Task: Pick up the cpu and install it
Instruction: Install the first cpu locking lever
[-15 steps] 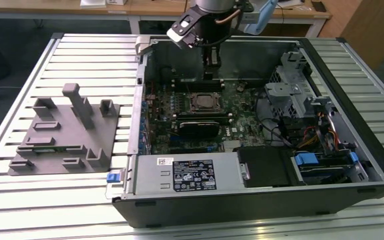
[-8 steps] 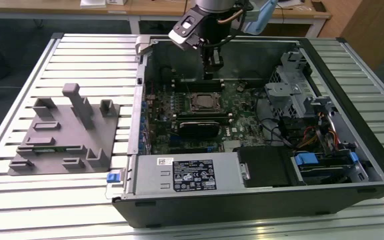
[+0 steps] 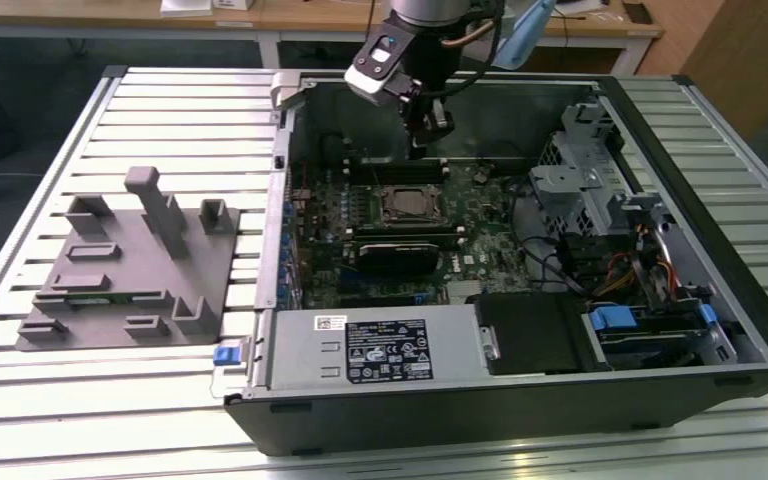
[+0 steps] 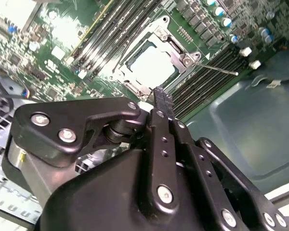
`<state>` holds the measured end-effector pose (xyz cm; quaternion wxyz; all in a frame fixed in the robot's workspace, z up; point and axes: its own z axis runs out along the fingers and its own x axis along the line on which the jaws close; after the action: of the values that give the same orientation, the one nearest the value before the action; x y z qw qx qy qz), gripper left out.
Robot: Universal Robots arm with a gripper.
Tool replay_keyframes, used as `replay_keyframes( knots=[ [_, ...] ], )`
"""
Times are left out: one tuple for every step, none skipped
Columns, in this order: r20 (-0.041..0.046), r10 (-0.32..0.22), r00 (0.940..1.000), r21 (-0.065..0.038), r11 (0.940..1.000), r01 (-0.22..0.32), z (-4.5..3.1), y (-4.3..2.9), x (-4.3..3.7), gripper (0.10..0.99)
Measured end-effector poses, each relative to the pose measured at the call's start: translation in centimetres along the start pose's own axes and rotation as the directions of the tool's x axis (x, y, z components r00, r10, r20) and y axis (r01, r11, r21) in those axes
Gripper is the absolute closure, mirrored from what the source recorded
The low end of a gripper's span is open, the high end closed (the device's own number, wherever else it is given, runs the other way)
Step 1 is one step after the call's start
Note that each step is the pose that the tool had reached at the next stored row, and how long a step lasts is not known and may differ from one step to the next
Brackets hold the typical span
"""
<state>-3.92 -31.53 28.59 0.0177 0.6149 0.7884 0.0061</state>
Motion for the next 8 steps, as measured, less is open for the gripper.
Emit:
replay_keyframes(
  knots=[
    [-0.0004, -0.011, 0.9999, 0.000, 0.9999, 0.011, 0.00, 0.00, 0.00, 0.980],
    [-0.0006, -0.019, 0.9998, 0.000, 0.9998, 0.019, 0.00, 0.00, 0.00, 0.980],
    [-0.0009, -0.027, 0.9996, -0.001, 0.9996, 0.027, 0.00, 0.00, 0.00, 0.980],
    [-0.0011, -0.034, 0.9994, -0.001, 0.9994, 0.034, 0.00, 0.00, 0.00, 0.980],
    [-0.0013, -0.042, 0.9991, -0.001, 0.9991, 0.042, 0.00, 0.00, 0.00, 0.980],
    [-0.0016, -0.049, 0.9988, -0.001, 0.9988, 0.049, 0.00, 0.00, 0.00, 0.980],
    [-0.0017, -0.057, 0.9984, -0.001, 0.9984, 0.057, 0.00, 0.00, 0.00, 0.980],
    [-0.0020, -0.064, 0.9979, -0.001, 0.9979, 0.064, 0.00, 0.00, 0.00, 0.980]
  ],
)
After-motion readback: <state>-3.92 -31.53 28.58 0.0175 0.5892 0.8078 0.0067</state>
